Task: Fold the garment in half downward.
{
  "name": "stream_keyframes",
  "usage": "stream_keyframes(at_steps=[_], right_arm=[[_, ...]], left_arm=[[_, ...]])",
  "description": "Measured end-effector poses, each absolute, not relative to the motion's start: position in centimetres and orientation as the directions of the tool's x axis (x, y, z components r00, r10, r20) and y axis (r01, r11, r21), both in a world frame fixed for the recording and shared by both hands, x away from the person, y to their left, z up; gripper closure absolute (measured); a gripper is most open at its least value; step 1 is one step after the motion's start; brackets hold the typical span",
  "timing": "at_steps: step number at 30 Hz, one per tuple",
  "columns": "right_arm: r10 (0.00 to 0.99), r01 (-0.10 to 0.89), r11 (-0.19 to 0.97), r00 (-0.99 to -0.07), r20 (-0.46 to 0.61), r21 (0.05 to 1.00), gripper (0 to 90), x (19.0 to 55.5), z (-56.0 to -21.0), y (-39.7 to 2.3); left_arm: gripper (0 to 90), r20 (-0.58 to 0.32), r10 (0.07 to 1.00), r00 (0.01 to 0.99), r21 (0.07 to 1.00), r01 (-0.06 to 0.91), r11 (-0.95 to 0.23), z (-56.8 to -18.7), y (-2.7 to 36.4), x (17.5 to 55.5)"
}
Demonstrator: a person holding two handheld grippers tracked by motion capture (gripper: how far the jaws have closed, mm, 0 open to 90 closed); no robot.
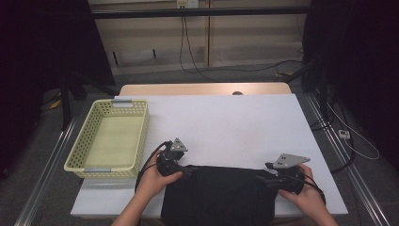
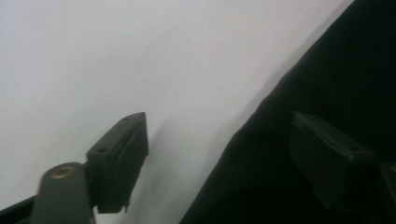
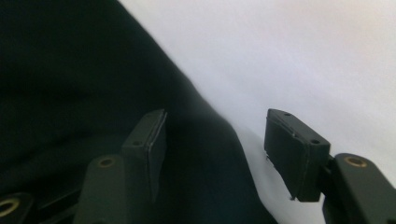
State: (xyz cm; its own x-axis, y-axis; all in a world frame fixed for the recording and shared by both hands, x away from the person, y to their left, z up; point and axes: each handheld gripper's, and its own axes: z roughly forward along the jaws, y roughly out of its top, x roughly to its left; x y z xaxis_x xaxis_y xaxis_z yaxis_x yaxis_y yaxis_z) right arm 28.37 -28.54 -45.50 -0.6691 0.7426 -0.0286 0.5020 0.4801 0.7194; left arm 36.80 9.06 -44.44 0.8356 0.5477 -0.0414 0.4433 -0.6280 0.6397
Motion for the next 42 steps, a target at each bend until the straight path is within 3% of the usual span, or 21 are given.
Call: stream_keyframes(at_steps=[6, 14, 21, 26, 36, 42], right_arm=[[0.747, 0.502, 0.468, -0.665, -0.021, 0.727, 38.6, 28.1, -45.2, -29.0], [0.776, 0.511, 0.421, -0.631, -0.007, 0.749, 38.2, 27.3, -44.6, -29.9], [0.802, 0.55, 0.374, -0.596, 0.037, 0.747, 39.5, 26.6, -44.8, -30.8], [0.808, 0.562, 0.365, -0.588, 0.048, 0.742, 43.2, 26.7, -45.0, -31.1], [0.802, 0.569, 0.389, -0.596, 0.038, 0.724, 46.5, 26.7, -45.6, -30.9], [0.805, 0.576, 0.368, -0.59, 0.059, 0.73, 61.6, 26.7, -45.7, -30.9]], left_arm=[[23.4, -0.032, 0.575, 0.818, 0.629, 0.463, -0.624, -44.4, 11.1, 36.4], [21.8, -0.101, 0.619, 0.779, 0.662, 0.517, -0.543, -43.5, 14.0, 35.8], [32.6, -0.074, 0.62, 0.781, 0.643, 0.513, -0.569, -44.1, 14.0, 35.5], [33.6, -0.087, 0.628, 0.774, 0.626, 0.533, -0.57, -44.3, 14.3, 35.3], [51.4, -0.065, 0.637, 0.768, 0.628, 0.528, -0.572, -44.4, 14.8, 35.3], [65.8, -0.081, 0.621, 0.78, 0.617, 0.529, -0.583, -44.2, 14.6, 35.2]])
